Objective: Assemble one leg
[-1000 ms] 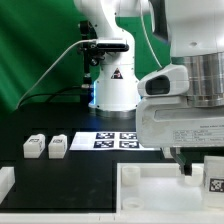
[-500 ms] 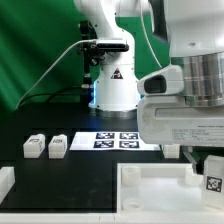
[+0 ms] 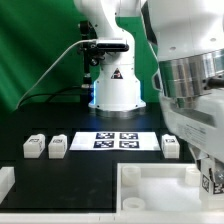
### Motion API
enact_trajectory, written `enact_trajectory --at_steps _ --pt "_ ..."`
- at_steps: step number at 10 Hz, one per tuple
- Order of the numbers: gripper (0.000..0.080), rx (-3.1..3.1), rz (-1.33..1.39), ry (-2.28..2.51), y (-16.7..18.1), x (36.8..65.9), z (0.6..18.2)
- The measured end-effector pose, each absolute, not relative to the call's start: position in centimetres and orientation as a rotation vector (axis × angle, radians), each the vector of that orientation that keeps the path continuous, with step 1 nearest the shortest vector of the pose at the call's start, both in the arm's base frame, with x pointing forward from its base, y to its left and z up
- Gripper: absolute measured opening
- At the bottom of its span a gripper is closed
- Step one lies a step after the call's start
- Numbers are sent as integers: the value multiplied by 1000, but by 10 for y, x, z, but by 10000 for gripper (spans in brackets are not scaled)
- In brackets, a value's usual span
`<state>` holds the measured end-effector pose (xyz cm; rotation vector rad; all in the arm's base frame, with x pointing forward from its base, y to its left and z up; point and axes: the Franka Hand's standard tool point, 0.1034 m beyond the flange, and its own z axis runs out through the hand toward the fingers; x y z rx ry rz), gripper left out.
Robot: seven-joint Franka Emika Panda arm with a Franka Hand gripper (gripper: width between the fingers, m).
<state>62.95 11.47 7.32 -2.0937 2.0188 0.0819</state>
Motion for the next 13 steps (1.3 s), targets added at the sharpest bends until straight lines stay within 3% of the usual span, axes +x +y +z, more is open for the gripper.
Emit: enact_trajectory --at_steps 4,5,6,7,8,13 --pt "301 -1883 104 2182 119 629 73" --pt "463 -1890 103 2177 119 629 73" --pt "463 -1965 96 2110 120 628 73" --pt "605 -2119 108 1980 124 627 74" --pt "638 -2339 104 1773 128 627 77" --pt "649 -2712 23 1142 128 629 78"
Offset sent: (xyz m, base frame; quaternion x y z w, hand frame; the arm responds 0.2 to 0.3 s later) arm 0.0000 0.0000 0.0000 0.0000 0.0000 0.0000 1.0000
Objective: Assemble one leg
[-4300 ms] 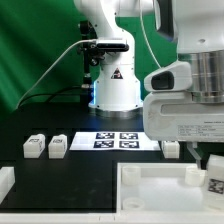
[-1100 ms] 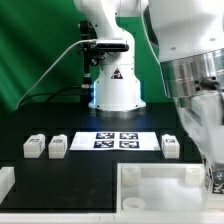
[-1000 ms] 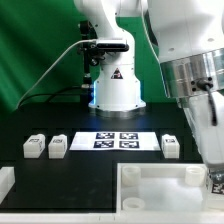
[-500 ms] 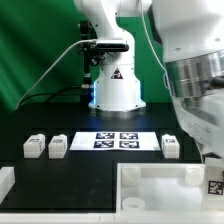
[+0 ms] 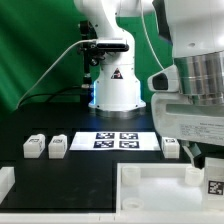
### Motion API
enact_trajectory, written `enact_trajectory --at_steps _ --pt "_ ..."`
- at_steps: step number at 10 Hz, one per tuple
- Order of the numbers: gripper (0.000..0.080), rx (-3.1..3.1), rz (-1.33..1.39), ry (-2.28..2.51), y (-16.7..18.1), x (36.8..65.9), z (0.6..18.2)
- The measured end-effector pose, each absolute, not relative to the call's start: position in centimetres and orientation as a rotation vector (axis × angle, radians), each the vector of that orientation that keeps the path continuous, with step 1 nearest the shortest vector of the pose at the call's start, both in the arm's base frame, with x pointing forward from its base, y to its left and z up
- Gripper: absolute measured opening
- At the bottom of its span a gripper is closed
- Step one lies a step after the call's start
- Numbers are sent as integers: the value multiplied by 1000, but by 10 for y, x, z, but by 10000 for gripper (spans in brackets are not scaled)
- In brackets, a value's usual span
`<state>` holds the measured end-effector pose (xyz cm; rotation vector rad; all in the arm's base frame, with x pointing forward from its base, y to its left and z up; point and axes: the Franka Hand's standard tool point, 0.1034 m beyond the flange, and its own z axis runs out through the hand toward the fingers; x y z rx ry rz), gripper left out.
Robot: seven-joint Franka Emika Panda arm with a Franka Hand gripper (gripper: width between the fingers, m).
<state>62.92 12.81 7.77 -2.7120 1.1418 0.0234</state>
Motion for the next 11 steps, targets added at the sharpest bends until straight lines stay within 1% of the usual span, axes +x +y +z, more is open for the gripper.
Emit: enact_trajectory --at_steps 2,3,5,6,7,11 --pt "649 -2946 -32 604 123 636 74" --pt "649 -2969 -47 500 122 637 74" --pt "641 -2957 -42 547 123 637 74" --pt "488 -2928 -33 652 124 637 74" --pt "310 -2880 -15 831 124 636 73" --pt "307 -2527 62 1547 115 636 72"
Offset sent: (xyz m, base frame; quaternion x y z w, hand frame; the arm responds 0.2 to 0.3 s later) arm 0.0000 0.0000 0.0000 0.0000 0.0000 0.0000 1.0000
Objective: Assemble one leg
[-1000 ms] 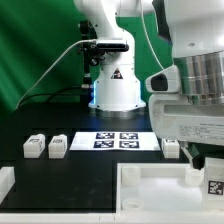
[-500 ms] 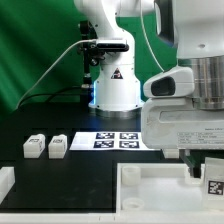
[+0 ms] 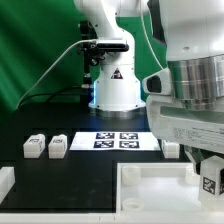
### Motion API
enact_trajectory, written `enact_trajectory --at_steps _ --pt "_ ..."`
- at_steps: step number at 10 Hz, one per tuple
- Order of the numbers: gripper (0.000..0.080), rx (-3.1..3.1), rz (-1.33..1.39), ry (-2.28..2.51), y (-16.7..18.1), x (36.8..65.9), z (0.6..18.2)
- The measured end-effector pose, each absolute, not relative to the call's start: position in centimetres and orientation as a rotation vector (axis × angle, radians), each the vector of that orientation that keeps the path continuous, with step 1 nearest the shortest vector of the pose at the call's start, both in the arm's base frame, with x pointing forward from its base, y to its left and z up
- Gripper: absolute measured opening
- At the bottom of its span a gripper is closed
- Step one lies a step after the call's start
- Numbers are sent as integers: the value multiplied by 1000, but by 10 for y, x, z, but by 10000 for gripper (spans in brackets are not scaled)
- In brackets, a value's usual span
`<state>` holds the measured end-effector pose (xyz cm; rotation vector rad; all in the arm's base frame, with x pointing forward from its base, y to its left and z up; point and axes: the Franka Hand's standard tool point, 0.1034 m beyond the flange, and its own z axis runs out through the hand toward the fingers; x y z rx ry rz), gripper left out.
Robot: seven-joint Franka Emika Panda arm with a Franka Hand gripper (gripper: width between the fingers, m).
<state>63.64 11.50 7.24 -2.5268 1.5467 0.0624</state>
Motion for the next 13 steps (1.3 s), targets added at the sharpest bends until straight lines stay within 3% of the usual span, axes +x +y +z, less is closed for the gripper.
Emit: enact_trajectory --at_steps 4,8,9,10,11,12,13 --pt "298 -2001 85 2108 118 632 67" --pt "298 -2069 78 2040 121 630 68" --pt "382 -2177 94 1936 121 630 68" --pt "517 -2301 88 1806 120 631 70" --pt "517 -2459 66 1618 121 632 72" --pt "621 -2554 43 1481 123 633 72" --pt "641 -2619 29 1361 121 632 71"
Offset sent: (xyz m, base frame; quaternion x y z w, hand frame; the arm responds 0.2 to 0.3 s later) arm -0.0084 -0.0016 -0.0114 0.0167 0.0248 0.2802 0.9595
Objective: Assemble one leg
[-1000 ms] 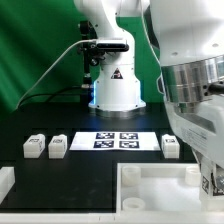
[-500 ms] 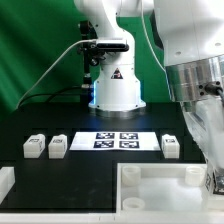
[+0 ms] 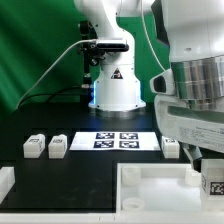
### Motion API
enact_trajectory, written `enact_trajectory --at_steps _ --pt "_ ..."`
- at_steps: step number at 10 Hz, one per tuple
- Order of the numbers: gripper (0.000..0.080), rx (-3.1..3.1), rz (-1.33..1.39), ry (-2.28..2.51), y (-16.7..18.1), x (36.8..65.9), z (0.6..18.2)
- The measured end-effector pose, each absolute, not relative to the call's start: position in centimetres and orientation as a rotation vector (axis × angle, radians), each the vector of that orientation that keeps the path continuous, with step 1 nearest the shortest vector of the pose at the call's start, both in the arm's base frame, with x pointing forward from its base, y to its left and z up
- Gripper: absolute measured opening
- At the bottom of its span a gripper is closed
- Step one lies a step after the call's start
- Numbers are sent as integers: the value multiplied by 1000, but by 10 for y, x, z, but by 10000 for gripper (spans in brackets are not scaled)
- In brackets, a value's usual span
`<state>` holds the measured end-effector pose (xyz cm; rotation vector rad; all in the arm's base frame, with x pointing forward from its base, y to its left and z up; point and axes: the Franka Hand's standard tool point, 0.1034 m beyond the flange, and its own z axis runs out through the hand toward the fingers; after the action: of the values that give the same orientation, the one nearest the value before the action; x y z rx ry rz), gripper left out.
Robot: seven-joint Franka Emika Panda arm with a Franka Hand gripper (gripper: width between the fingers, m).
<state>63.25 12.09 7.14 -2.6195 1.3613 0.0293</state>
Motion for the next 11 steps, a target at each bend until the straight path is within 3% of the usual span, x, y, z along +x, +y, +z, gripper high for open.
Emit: enact_trajectory --at_steps 2,5,7,8,9,10,11 --pt "641 -2735 6 1119 120 632 71" --pt "649 -3024 -48 308 115 633 65" --pt "649 -3032 -48 259 115 632 63" --pt "559 -3030 -48 271 115 632 63" --pt "559 -3019 -43 361 116 632 63" --pt "358 -2994 -34 518 116 632 63" --pt "291 -2965 -27 655 117 632 63"
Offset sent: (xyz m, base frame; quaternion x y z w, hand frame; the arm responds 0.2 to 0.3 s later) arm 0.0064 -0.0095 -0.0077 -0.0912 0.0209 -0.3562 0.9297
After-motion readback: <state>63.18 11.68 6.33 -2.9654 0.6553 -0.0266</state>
